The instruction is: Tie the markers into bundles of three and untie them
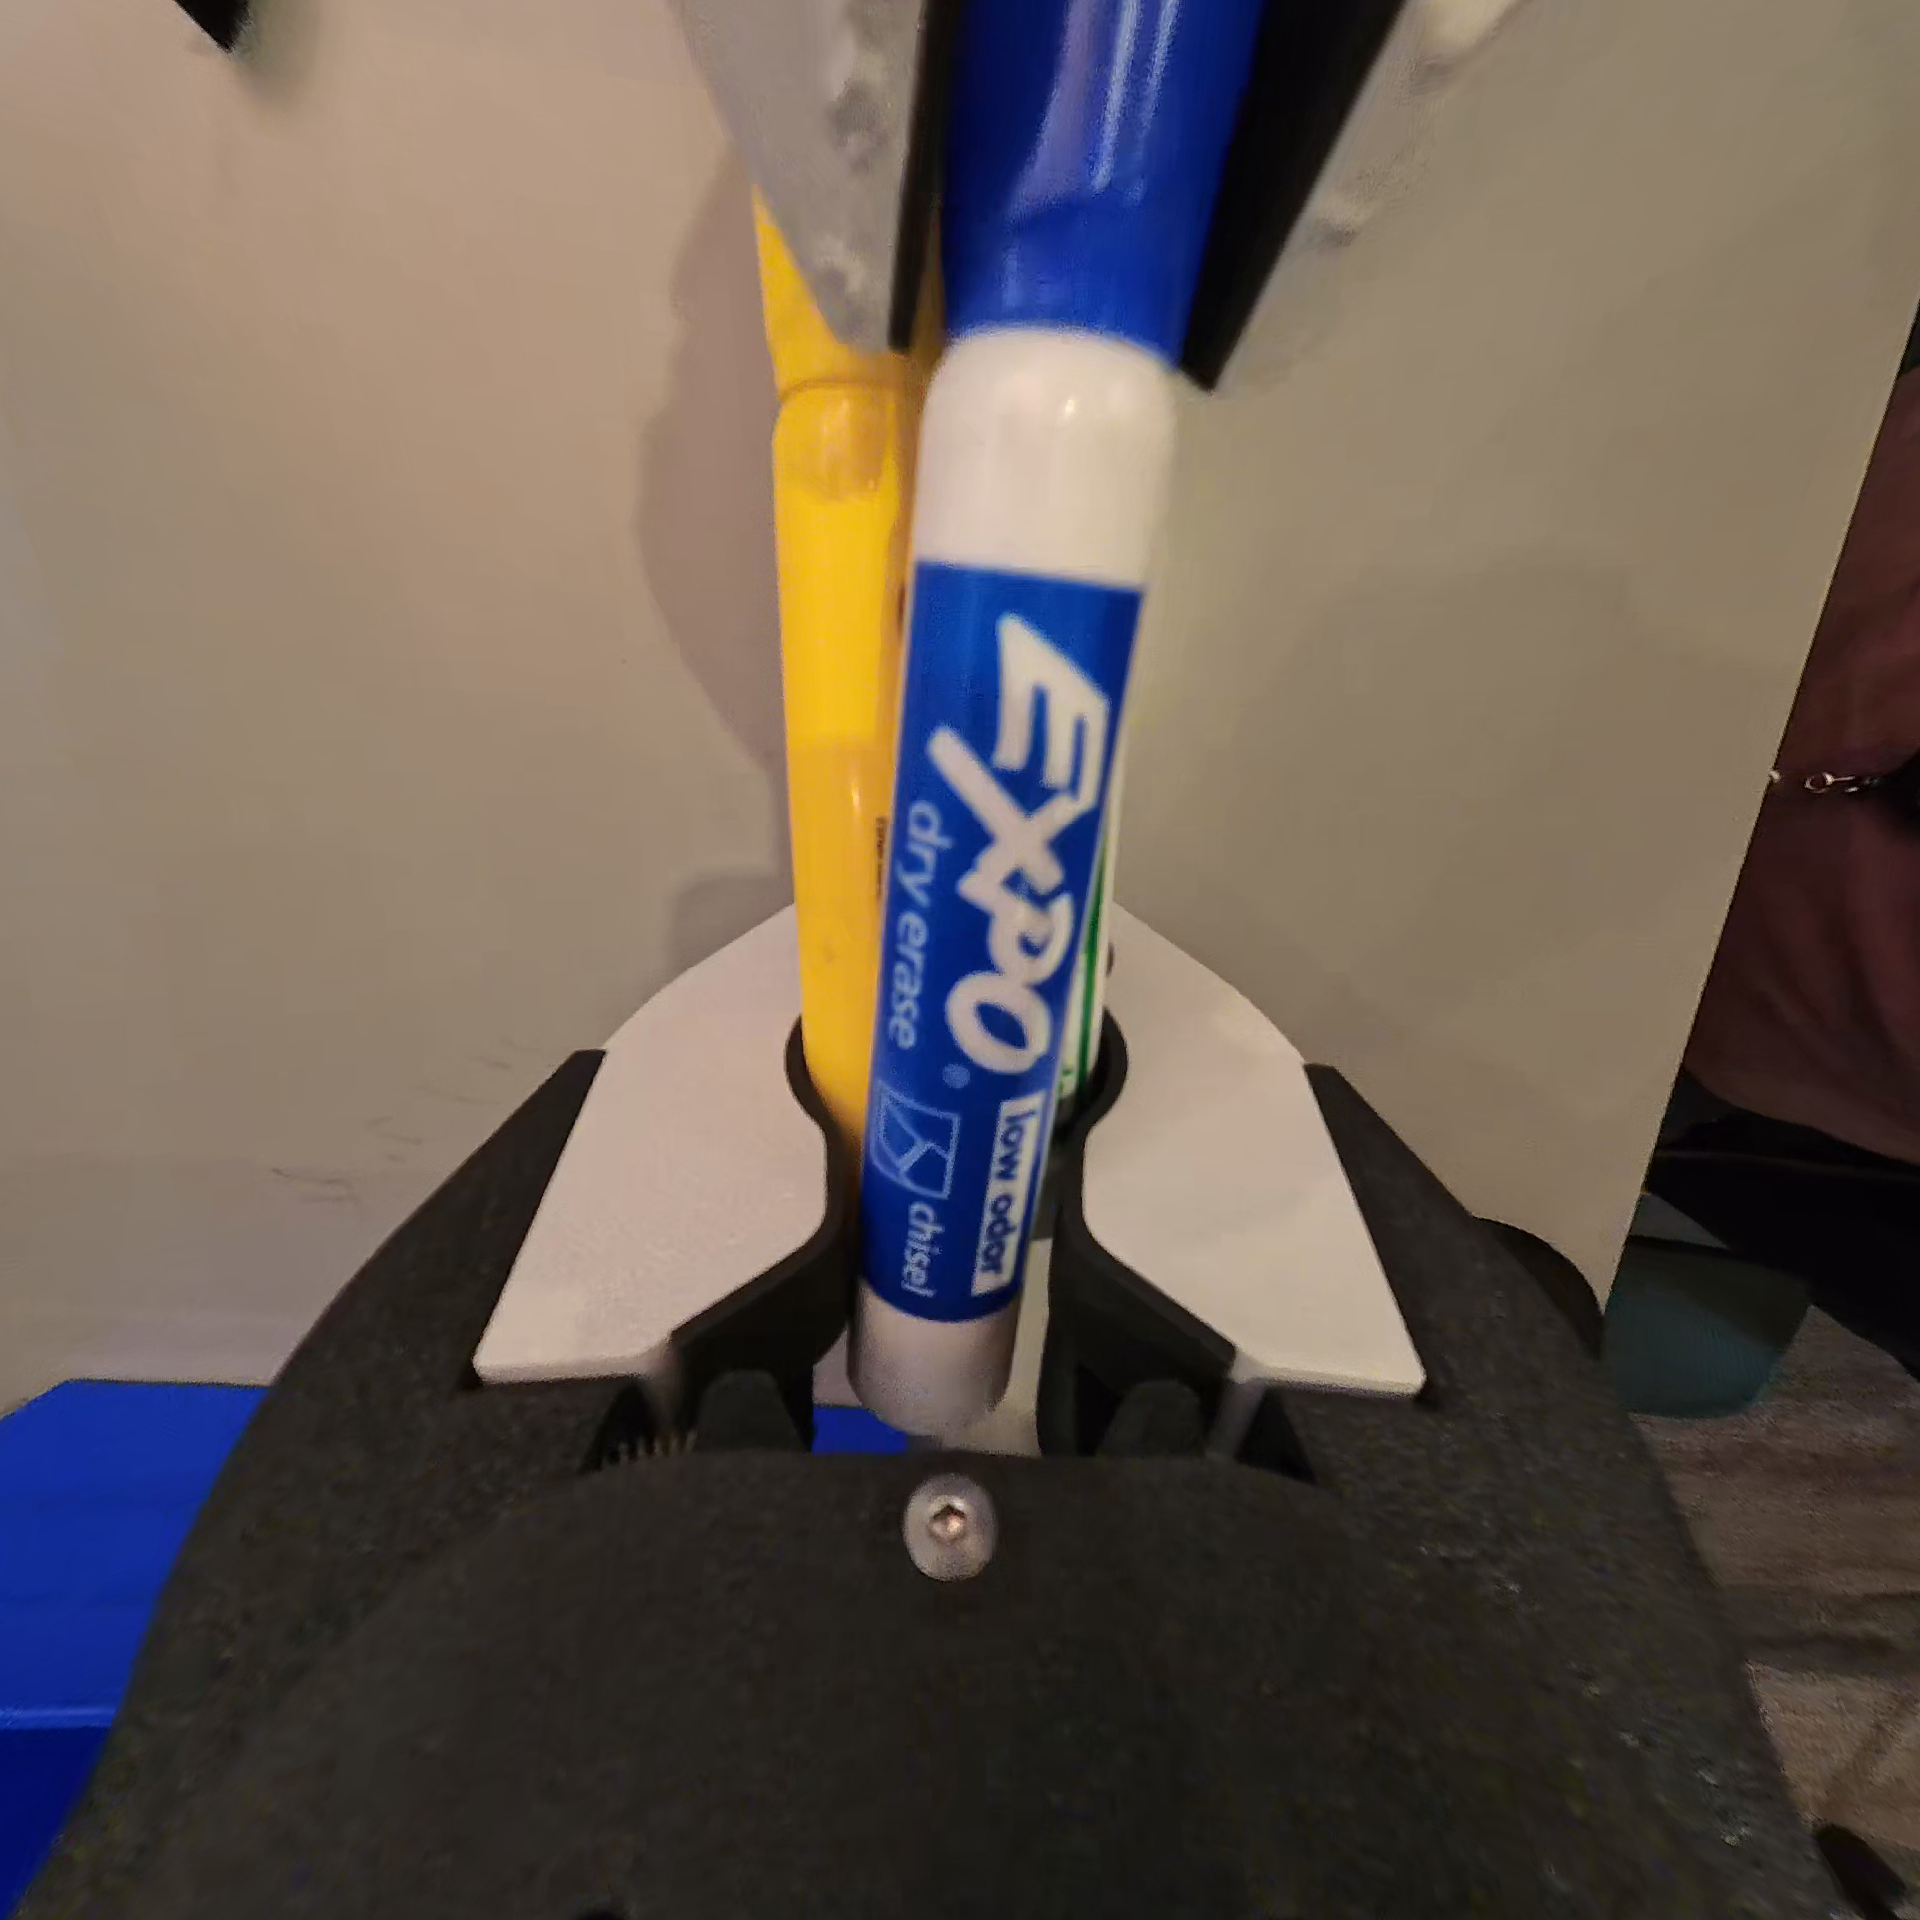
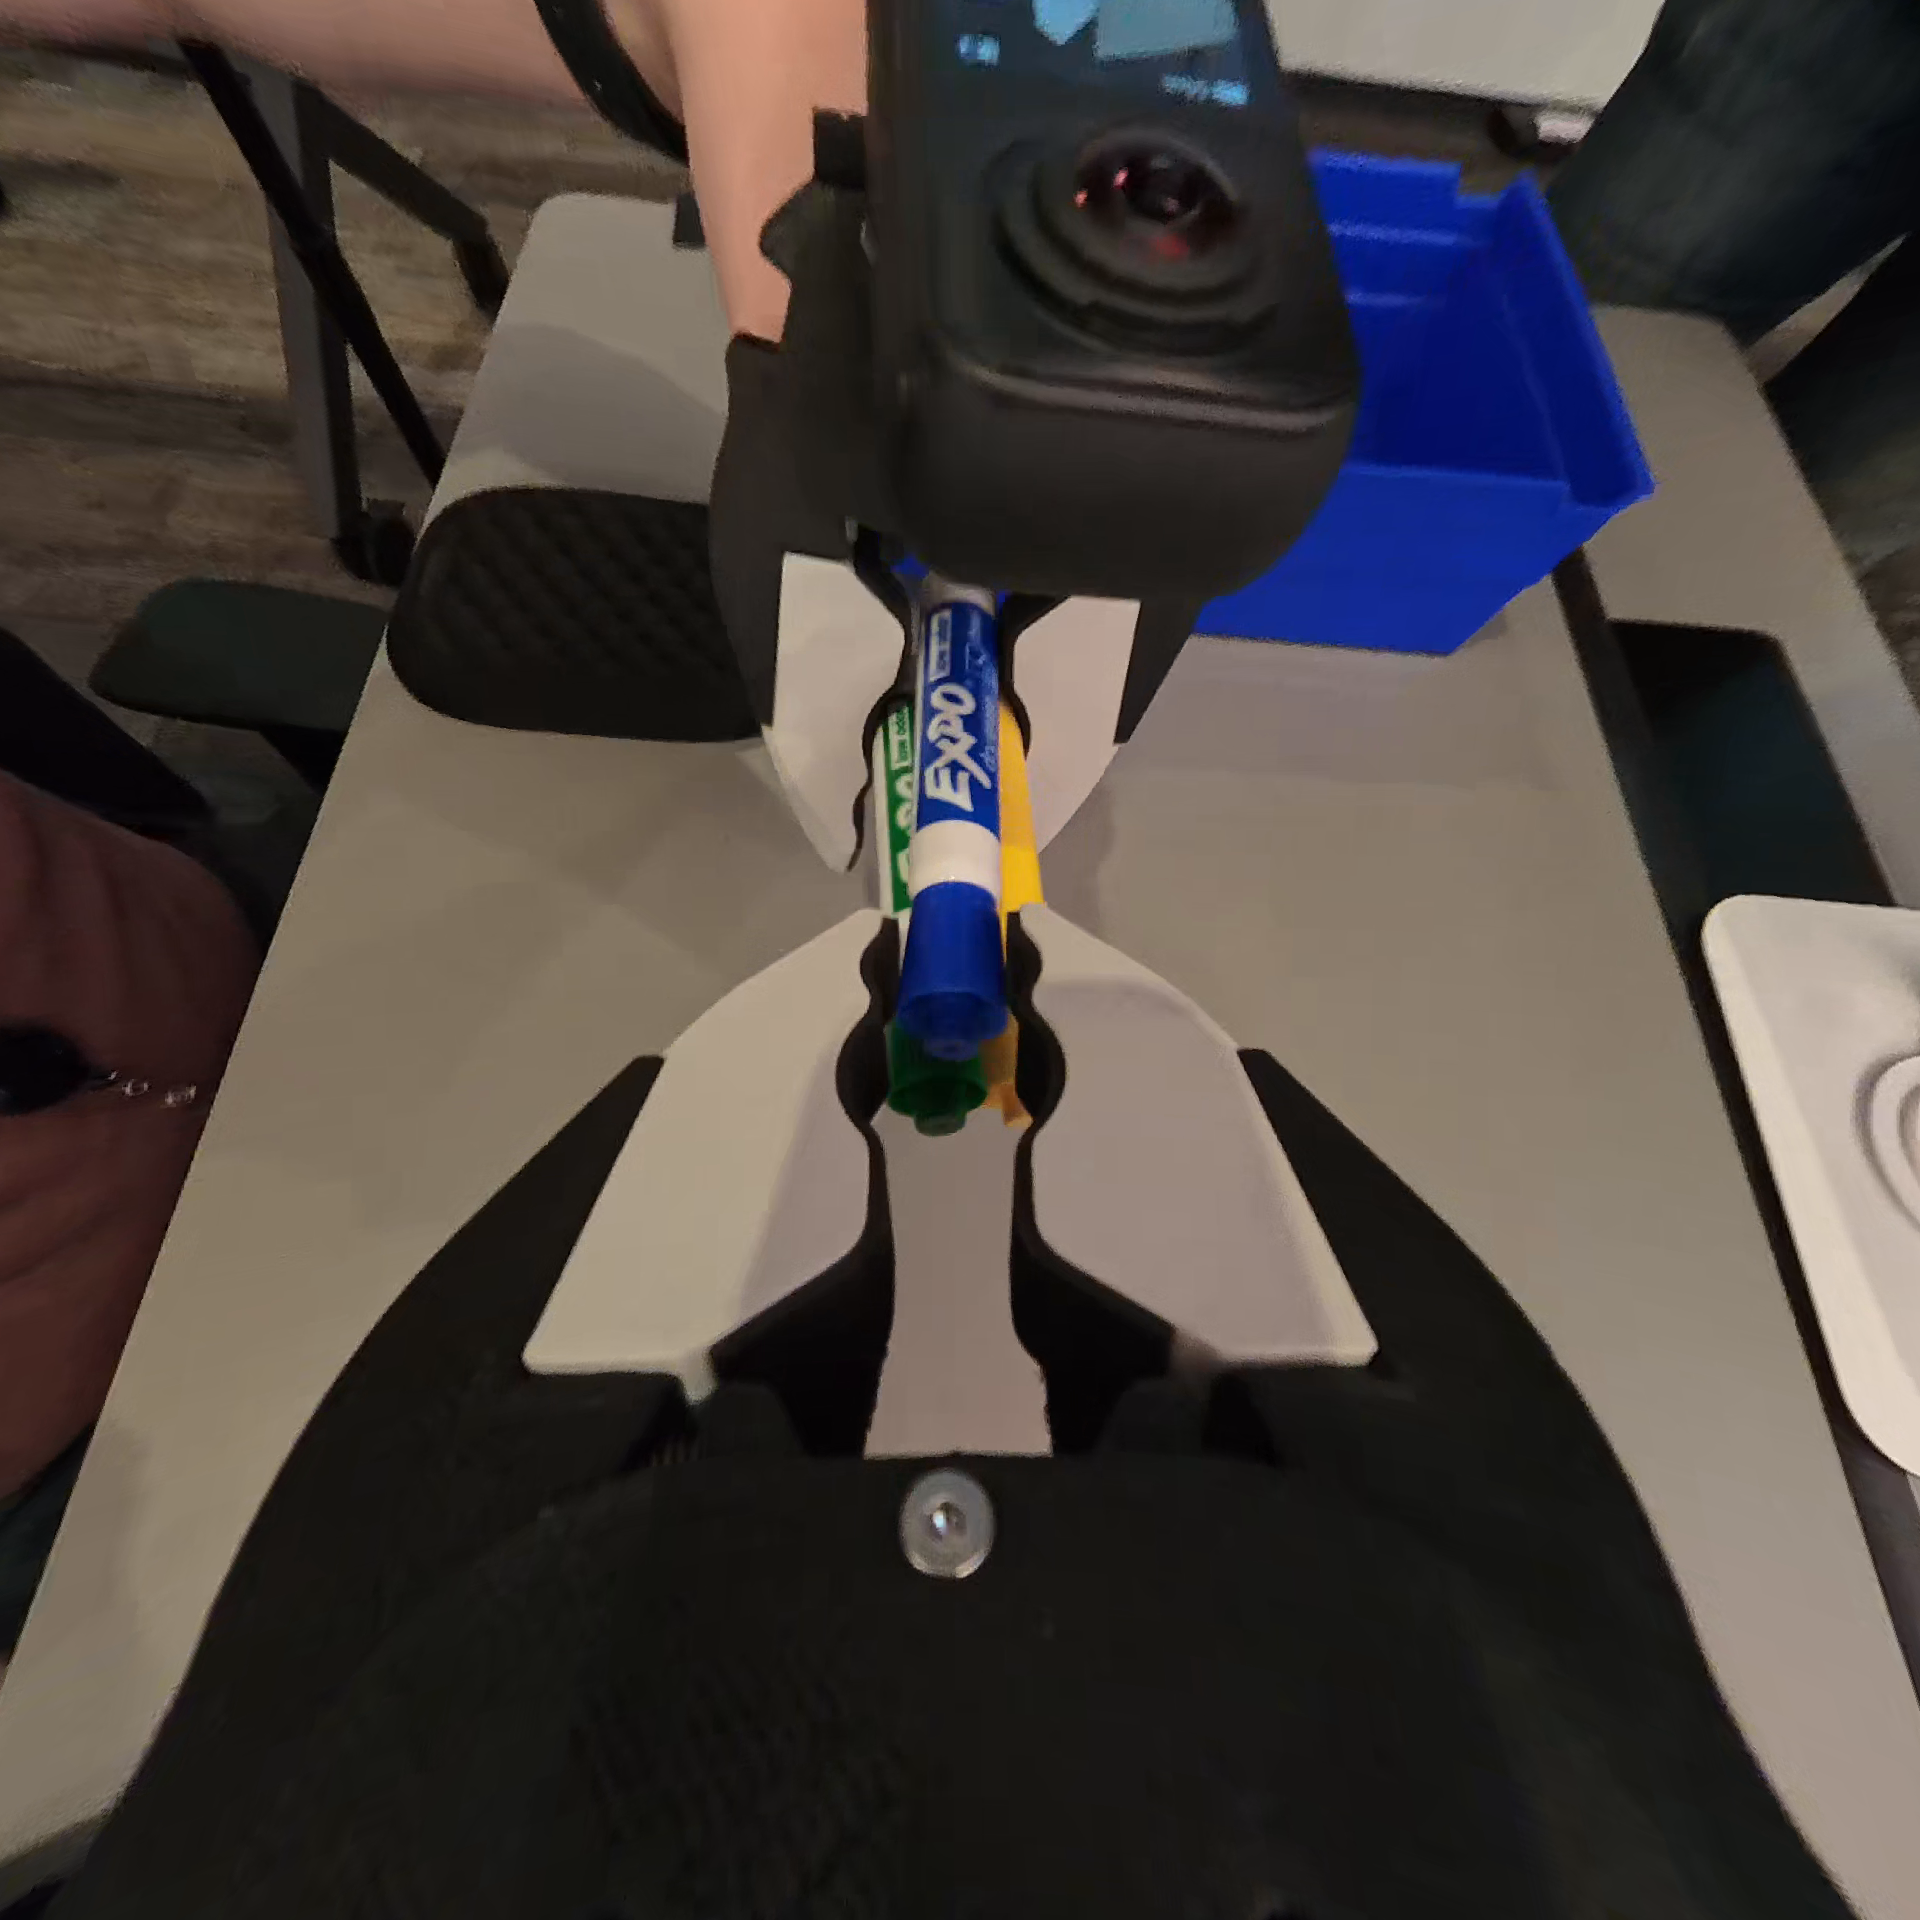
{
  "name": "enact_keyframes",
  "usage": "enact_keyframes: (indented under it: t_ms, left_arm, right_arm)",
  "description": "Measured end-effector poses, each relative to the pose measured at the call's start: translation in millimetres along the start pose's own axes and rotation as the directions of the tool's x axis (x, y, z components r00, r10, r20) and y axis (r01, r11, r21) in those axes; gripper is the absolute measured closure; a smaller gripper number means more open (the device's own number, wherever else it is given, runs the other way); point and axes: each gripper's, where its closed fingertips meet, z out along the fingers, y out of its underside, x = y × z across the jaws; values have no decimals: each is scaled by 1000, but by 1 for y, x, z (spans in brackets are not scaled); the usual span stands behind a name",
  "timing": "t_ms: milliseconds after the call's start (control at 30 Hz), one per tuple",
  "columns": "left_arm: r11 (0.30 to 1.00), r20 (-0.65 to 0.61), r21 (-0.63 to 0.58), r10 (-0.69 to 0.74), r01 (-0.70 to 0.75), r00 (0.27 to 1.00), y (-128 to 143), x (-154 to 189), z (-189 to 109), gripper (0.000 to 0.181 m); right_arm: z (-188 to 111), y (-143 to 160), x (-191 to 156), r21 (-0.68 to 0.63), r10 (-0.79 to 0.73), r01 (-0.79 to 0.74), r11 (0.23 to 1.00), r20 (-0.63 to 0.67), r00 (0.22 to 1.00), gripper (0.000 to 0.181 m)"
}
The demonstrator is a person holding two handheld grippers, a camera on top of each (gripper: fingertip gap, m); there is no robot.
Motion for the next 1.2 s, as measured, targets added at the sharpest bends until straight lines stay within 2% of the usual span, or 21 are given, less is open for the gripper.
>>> enact_keyframes:
  t_ms: [100, 167, 233, 300, 367, 467, 700, 800, 867, 933, 967, 1000, 1067, 1133, 1200]
  left_arm:
    - [1000, 8, -27, 12, -12, 1000, 1, 0, 0, 138]
    - [1000, 1, -27, 11, -10, 1000, 1, 1, 0, 138]
    - [1000, 2, -26, 11, -11, 1000, 1, 0, -2, 138]
    - [1000, 2, -26, 12, -12, 1000, 1, 1, -3, 138]
    - [1000, 4, -26, 15, -15, 1000, 1, 1, -4, 138]
    - [999, 12, -33, 26, -25, 1000, 2, 1, -4, 138]
    - [999, 15, -18, 29, -29, 999, 0, 2, -7, 138]
    - [999, 48, -39, 25, -23, 999, 7, -4, -9, 138]
    - [999, 54, -49, 13, -10, 998, 14, -5, -10, 138]
    - [997, 68, -77, 7, -2, 998, 24, -8, -12, 138]
    - [996, 69, -92, 4, 3, 998, 28, -8, -13, 138]
    - [995, 69, -103, -1, 8, 998, 32, -9, -14, 138]
    - [993, 71, -113, -10, 18, 997, 35, -12, -15, 138]
    - [993, 74, -119, -11, 20, 997, 35, -14, -16, 138]
    - [992, 75, -123, -12, 22, 997, 34, -15, -15, 138]
  right_arm:
    - [5, 5, 0, -70, -1, 2, 998, 14, 1000, 160]
    - [6, 4, 0, -72, 6, -4, 997, 24, 1000, 155]
    - [5, 1, 0, -47, 20, -19, 999, 30, 999, 149]
    - [1, -2, 1, -13, 34, -33, 999, 39, 999, 153]
    - [-4, -5, 3, 22, 48, -49, 999, 42, 998, 164]
    - [-7, -7, 4, 56, 74, -78, 995, 68, 995, 169]
    - [-18, -13, 4, 176, 103, -126, 976, 134, 986, 164]
    - [-53, -16, 28, 296, 109, -108, 949, 12, 994, 162]
    - [-77, 16, 62, 247, 171, -128, 961, -166, 971, 159]
    - [-98, 73, 100, 100, 216, -193, 976, -360, 907, 151]
    - [-105, 100, 114, 47, 251, -255, 966, -412, 876, 151]
    - [-106, 121, 120, 2, 283, -310, 951, -417, 864, 151]
    - [-94, 151, 118, -129, 250, -312, 941, -355, 901, 154]
    - [-79, 180, 119, -324, 101, -209, 923, -320, 942, 153]
    - [-66, 205, 127, -480, -49, -95, 872, -280, 959, 153]
